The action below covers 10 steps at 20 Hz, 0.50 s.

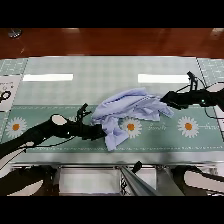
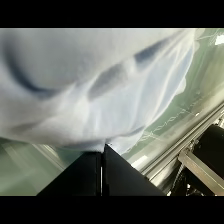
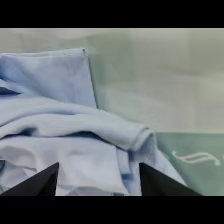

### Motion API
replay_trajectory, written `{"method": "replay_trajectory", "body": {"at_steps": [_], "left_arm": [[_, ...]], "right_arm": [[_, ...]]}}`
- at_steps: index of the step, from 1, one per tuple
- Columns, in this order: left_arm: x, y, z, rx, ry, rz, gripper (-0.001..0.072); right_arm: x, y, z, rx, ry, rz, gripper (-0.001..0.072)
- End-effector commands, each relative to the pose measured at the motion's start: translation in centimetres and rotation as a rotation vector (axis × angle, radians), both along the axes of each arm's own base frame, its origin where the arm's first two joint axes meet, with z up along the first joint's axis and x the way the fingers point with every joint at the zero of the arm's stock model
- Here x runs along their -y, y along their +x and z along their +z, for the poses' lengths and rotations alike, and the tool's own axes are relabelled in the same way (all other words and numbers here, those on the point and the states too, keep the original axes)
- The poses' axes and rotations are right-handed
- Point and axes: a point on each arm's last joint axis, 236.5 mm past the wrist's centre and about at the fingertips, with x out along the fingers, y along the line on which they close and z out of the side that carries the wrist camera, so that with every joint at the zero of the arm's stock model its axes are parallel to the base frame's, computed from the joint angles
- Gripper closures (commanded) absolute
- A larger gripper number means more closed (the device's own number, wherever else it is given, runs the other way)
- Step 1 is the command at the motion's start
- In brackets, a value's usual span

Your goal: Fold the shirts.

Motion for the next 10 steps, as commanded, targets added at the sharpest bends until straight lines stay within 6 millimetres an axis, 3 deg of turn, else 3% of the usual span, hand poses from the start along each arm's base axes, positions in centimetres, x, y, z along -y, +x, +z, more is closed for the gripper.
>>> {"method": "replay_trajectory", "body": {"at_steps": [1, 4, 5, 8, 10], "left_arm": [[0.1, -0.4, 0.2, -0.012, -0.008, -0.013, 0.0683], [0.1, -0.4, 0.2, -0.015, -0.009, -0.011, 0.0683], [0.1, -0.4, 0.2, -0.015, -0.009, -0.011, 0.0682], [0.1, -0.4, 0.2, -0.015, -0.009, -0.010, 0.0683], [0.3, -0.1, 0.7, 0.001, -0.017, -0.013, 0.0683]], "right_arm": [[-2.3, 0.9, -1.1, 0.026, -0.019, 0.034, 0.0132], [-2.3, 1.2, -1.3, 0.034, -0.028, 0.029, 0.0152], [-2.4, 1.4, -1.2, 0.037, -0.028, 0.025, 0.0244], [-2.4, 1.3, -1.1, 0.036, -0.024, 0.028, 0.0693], [-2.5, 1.2, 0.3, 0.052, -0.014, 0.046, 0.0691]]}}
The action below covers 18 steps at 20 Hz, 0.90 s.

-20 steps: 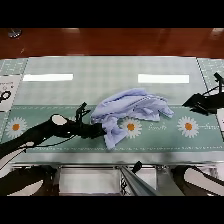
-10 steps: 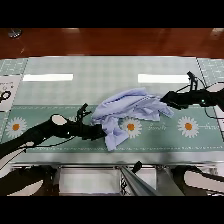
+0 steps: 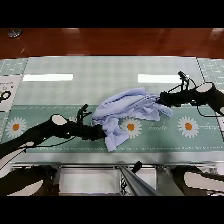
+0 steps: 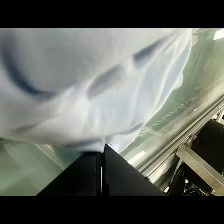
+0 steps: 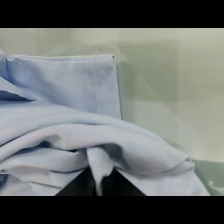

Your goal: Fold the shirts.

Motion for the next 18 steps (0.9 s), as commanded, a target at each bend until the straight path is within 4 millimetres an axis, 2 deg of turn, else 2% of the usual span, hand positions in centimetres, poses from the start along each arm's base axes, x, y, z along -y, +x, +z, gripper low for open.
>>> {"method": "replay_trajectory", "body": {"at_steps": [1, 3, 5, 7, 9, 10, 11, 13, 14, 16, 18], "left_arm": [[0.2, 0.8, 1.3, 0.041, -0.016, -0.005, 0.0683], [-0.5, 3.2, 4.5, 0.146, -0.040, 0.022, 0.0684], [-2.7, 7.0, 10.0, 0.296, -0.060, 0.118, 0.0684], [-6.8, 11.1, 19.4, 0.550, -0.111, 0.266, 0.0684], [-11.9, 12.6, 30.0, 0.833, -0.138, 0.420, 0.0684], [-14.2, 12.2, 35.1, 0.968, -0.138, 0.487, 0.0684], [-16.1, 11.0, 40.3, 1.106, -0.133, 0.542, 0.0684], [-18.1, 7.2, 49.3, 1.342, -0.125, 0.608, 0.0684], [-18.4, 4.9, 53.4, 1.457, -0.117, 0.622, 0.0684], [-18.2, 0.7, 59.9, 1.644, -0.101, 0.629, 0.0684], [-17.4, -3.4, 64.7, 1.807, -0.075, 0.616, 0.0683]], "right_arm": [[-0.1, 0.2, 2.5, 0.040, 0.006, 0.032, 0.0691], [0.7, 1.3, 7.9, 0.158, -0.011, 0.063, 0.0691], [2.1, 2.5, 15.4, 0.329, -0.049, 0.055, 0.0691], [3.7, 2.8, 25.0, 0.555, -0.111, 0.014, 0.0692], [4.5, 1.4, 34.7, 0.778, -0.171, -0.029, 0.0692], [4.2, 0.0, 38.9, 0.874, -0.195, -0.035, 0.0692], [3.7, -1.4, 42.5, 0.955, -0.211, -0.036, 0.0692], [2.7, -4.6, 48.9, 1.090, -0.206, -0.063, 0.0692], [2.3, -6.2, 51.4, 1.146, -0.205, -0.073, 0.0692], [1.3, -9.3, 55.6, 1.247, -0.204, -0.087, 0.0692], [0.5, -12.1, 58.3, 1.310, -0.198, -0.092, 0.0692]]}}
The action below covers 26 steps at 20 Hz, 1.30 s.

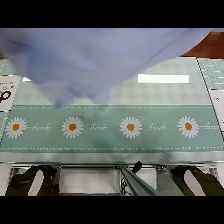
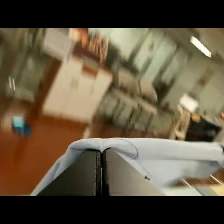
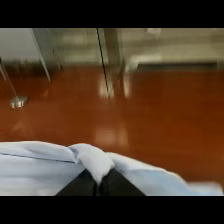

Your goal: Fold the shirts.

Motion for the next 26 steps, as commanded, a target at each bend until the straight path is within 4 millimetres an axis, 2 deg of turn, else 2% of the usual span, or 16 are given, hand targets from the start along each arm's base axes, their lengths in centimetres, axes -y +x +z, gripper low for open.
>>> {"method": "replay_trajectory", "body": {"at_steps": [1, 2, 4, 6, 10, 12, 14, 16, 19, 21, 22, 24, 26], "left_arm": [[0.8, -8.6, 9.3, 0.296, 0.095, 0.109, 0.0683], [1.0, -10.0, 10.3, 0.336, 0.126, 0.135, 0.0684], [1.4, -11.5, 10.8, 0.365, 0.197, 0.176, 0.0684], [1.8, -11.1, 8.8, 0.283, 0.272, 0.177, 0.0684], [1.0, -7.2, -2.2, -0.195, 0.408, 0.122, 0.0683], [0.5, -6.0, -6.5, -0.372, 0.450, 0.073, 0.0683], [0.0, -4.6, -10.7, -0.534, 0.466, 0.012, 0.0683], [-1.2, -2.5, -14.7, -0.648, 0.464, -0.009, 0.0683], [-3.0, 2.8, -21.2, -0.781, 0.353, -0.011, 0.0683], [-3.9, 6.2, -26.0, -0.821, 0.358, -0.028, 0.0683], [-4.1, 7.7, -28.2, -0.832, 0.378, -0.042, 0.0683], [-4.6, 10.7, -31.7, -0.877, 0.362, -0.041, 0.0683], [-5.1, 14.2, -34.4, -0.918, 0.312, -0.025, 0.0683]], "right_arm": [[-1.7, -5.9, 5.7, 0.131, 0.008, -0.001, 0.0692], [-2.1, -6.9, 5.8, 0.121, 0.001, 0.004, 0.0692], [-1.9, -8.1, 4.1, 0.023, -0.025, -0.020, 0.0692], [-1.2, -8.9, 0.5, -0.131, -0.083, -0.045, 0.0692], [1.1, -10.6, -7.8, -0.501, -0.182, -0.085, 0.0692], [1.1, -10.3, -10.2, -0.633, -0.159, -0.059, 0.0692], [1.3, -8.7, -11.9, -0.700, -0.144, -0.033, 0.0691], [2.0, -6.7, -15.5, -0.828, -0.120, -0.015, 0.0692], [3.1, -3.2, -23.6, -1.076, -0.063, 0.029, 0.0692], [3.8, -1.0, -29.0, -1.242, -0.010, 0.054, 0.0692], [3.4, 0.5, -30.6, -1.285, 0.030, 0.086, 0.0691], [2.9, 5.0, -33.2, -1.268, 0.129, 0.113, 0.0692], [4.2, 9.6, -35.9, -1.215, 0.194, 0.027, 0.0691]]}}
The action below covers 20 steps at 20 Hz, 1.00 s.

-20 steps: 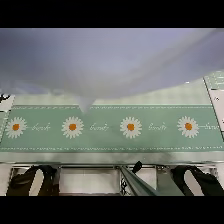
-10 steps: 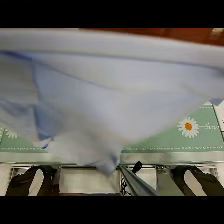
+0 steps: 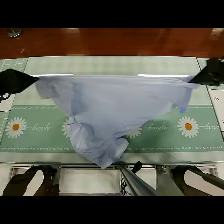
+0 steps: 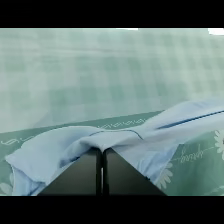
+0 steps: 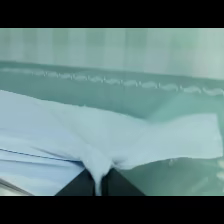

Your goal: Fold the shirts.

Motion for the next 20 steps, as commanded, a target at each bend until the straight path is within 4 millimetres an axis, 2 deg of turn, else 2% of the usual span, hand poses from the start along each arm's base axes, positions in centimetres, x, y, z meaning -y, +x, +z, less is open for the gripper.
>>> {"method": "replay_trajectory", "body": {"at_steps": [1, 4, 7, 10, 12, 14, 15, 16, 17, 18, 20], "left_arm": [[-1.1, 6.3, -6.1, -0.045, -0.038, 0.070, 0.0683], [-0.4, 10.3, -10.4, -0.113, -0.143, 0.126, 0.0683], [1.5, 12.1, -15.0, -0.221, -0.230, 0.140, 0.0683], [3.3, 12.0, -19.1, -0.323, -0.240, 0.114, 0.0683], [4.0, 11.8, -20.9, -0.367, -0.239, 0.103, 0.0682], [4.4, 11.3, -22.0, -0.408, -0.246, 0.089, 0.0681], [4.4, 10.9, -22.1, -0.426, -0.254, 0.082, 0.0635], [4.3, 10.5, -21.7, -0.443, -0.267, 0.065, 0.0516], [4.0, 10.0, -20.7, -0.467, -0.289, 0.034, 0.0359], [3.7, 9.2, -19.4, -0.504, -0.323, 0.006, 0.0245], [2.4, 7.1, -16.1, -0.576, -0.381, -0.079, 0.0227]], "right_arm": [[1.7, 7.8, -5.7, 0.035, 0.049, -0.159, 0.0691], [3.4, 13.4, -8.8, 0.118, 0.071, -0.292, 0.0692], [4.5, 17.0, -11.7, 0.164, 0.098, -0.382, 0.0691], [5.8, 18.1, -15.2, 0.146, 0.065, -0.412, 0.0691], [6.1, 17.6, -17.7, 0.092, 0.040, -0.397, 0.0690], [5.8, 16.9, -19.1, 0.053, 0.037, -0.371, 0.0671], [5.7, 16.9, -19.0, 0.059, 0.036, -0.355, 0.0539], [5.3, 17.0, -18.2, 0.073, 0.049, -0.324, 0.0409], [5.1, 16.9, -16.7, 0.098, 0.053, -0.276, 0.0349], [5.4, 16.8, -15.0, 0.125, 0.041, -0.234, 0.0348], [7.0, 15.9, -11.0, 0.171, -0.018, -0.188, 0.0349]]}}
